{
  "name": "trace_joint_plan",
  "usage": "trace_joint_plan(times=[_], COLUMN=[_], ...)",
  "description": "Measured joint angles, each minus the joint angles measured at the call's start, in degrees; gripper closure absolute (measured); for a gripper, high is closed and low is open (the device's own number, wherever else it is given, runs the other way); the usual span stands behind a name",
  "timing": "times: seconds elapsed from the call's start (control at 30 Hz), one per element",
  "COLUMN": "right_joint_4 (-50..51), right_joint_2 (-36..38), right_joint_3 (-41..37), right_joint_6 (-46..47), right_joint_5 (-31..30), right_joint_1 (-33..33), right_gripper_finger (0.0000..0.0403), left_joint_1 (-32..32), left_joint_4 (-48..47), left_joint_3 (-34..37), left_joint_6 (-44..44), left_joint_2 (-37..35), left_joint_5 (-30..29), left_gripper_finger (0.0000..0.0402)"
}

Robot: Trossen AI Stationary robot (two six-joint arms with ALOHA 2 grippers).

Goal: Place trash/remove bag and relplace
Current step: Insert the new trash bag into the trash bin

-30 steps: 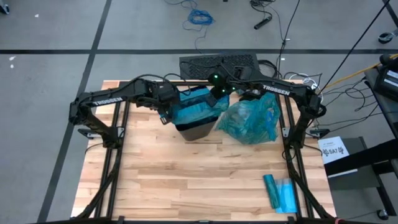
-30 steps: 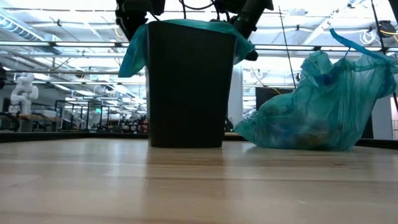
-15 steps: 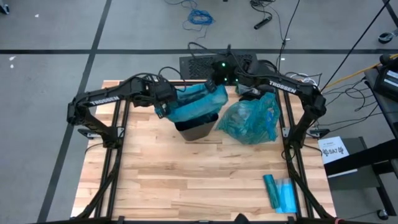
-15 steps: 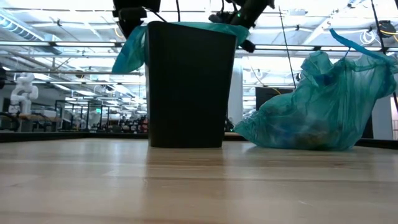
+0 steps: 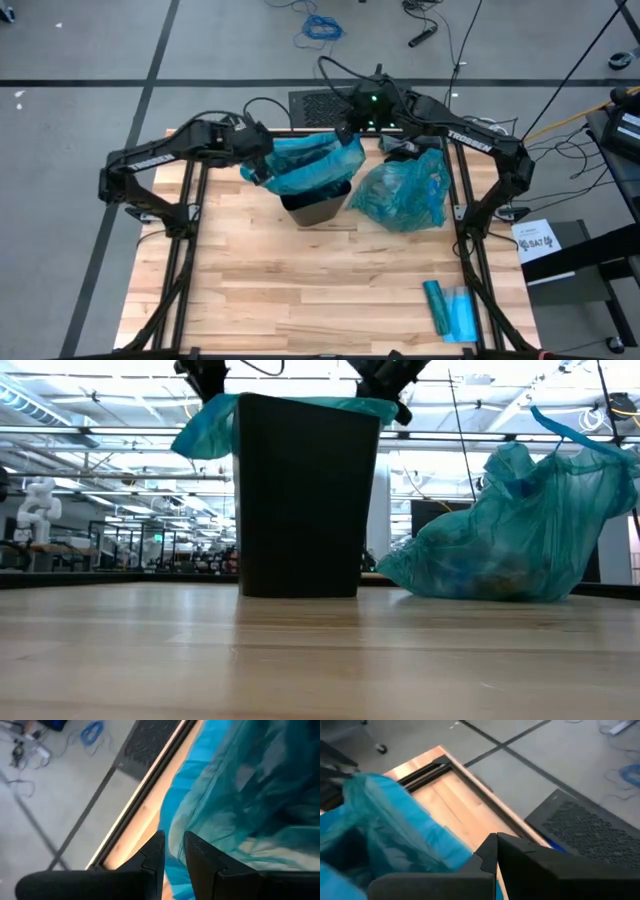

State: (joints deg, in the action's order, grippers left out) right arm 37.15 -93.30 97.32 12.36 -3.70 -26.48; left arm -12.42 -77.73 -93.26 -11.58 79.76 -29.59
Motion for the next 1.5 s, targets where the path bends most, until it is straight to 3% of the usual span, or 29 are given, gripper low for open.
trace_joint_plan(times=[0.2, 0.3, 0.5, 0.83, 0.97, 1.2, 1.37, 1.5], right_joint_4=[5.5, 5.7, 5.9, 7.9, 11.6, 22.1, 30.2, 29.7], right_joint_2=[0.3, 0.2, -0.7, -1.9, -3.0, -8.0, -11.0, -13.3], right_joint_3=[0.0, 0.0, 0.0, 0.1, 3.5, 13.1, 13.8, 13.8], right_joint_6=[1.7, 1.5, 3.0, -0.7, -4.1, -7.6, -11.2, -13.9], right_joint_5=[9.3, 11.8, 17.7, 20.5, 20.6, 20.5, 16.9, 16.7], right_joint_1=[-0.5, 0.4, 0.7, -1.3, -2.2, -2.1, -2.3, -3.0], right_gripper_finger=[0.0403, 0.0403, 0.0403, 0.0403, 0.0403, 0.0403, 0.0403, 0.0403], left_joint_1=[-1.4, -3.2, -8.5, -18.4, -21.2, -21.5, -20.6, -20.5], left_joint_4=[3.0, 3.6, 3.3, 5.6, 7.8, 9.6, 7.2, 5.7], left_joint_3=[-0.6, -0.6, 0.2, 1.9, 1.9, 1.9, 1.9, 1.9], left_joint_6=[0.4, 1.1, 4.1, 9.0, 9.8, 10.1, 8.9, 7.0], left_joint_2=[-2.6, -3.0, -3.0, -3.0, -3.0, -3.0, -3.0, -3.0], left_joint_5=[7.7, 14.7, 23.1, 32.9, 36.3, 41.2, 44.4, 42.5], left_gripper_finger=[0.033, 0.033, 0.033, 0.033, 0.033, 0.033, 0.033, 0.033])
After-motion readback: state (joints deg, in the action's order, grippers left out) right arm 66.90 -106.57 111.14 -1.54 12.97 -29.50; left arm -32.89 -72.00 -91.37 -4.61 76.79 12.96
